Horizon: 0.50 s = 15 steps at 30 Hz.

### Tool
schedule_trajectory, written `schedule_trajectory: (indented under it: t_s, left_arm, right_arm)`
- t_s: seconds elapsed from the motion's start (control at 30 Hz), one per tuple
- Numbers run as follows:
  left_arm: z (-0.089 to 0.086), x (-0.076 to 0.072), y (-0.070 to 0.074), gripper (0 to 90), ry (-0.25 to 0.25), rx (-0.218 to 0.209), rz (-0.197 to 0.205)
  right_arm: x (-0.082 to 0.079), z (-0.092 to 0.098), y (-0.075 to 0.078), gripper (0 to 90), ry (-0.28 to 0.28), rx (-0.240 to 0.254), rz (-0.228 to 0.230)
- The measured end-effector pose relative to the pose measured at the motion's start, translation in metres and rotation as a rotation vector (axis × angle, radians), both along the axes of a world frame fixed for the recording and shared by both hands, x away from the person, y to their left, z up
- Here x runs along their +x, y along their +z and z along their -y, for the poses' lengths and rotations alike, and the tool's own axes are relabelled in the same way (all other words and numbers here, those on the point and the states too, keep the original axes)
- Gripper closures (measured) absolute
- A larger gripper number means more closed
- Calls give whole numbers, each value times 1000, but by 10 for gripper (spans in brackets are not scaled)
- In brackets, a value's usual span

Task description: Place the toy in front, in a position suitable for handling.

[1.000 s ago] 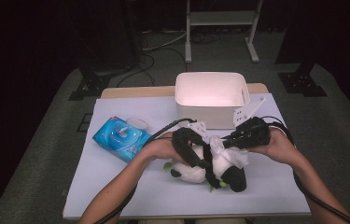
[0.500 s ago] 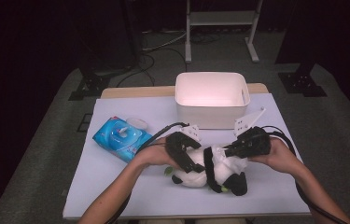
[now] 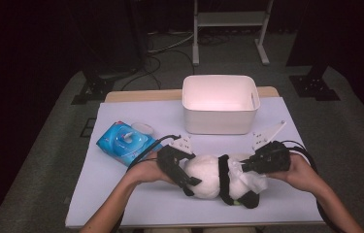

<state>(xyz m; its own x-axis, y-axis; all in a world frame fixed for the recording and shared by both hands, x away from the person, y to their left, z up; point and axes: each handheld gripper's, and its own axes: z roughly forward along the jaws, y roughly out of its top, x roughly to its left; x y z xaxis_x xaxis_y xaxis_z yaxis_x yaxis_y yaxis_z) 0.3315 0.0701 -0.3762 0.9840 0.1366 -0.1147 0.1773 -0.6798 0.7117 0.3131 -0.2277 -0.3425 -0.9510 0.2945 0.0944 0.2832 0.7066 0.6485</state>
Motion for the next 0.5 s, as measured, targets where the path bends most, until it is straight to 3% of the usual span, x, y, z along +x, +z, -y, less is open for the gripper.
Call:
schedule_trajectory:
  t_s: [0.13, 0.3, 0.5]
  left_arm:
    - [3, -5, -7, 101, 16, -26, -8]
    - [2, -7, -10, 105, 27, -27, 3]
    - [7, -9, -6, 105, 20, 6, 18]
  right_arm:
    - [-5, -4, 4, 848, 0, -29, 21]
    - [-6, -18, 10, 847, 13, -62, 58]
    - [0, -50, 7, 847, 64, -80, 70]
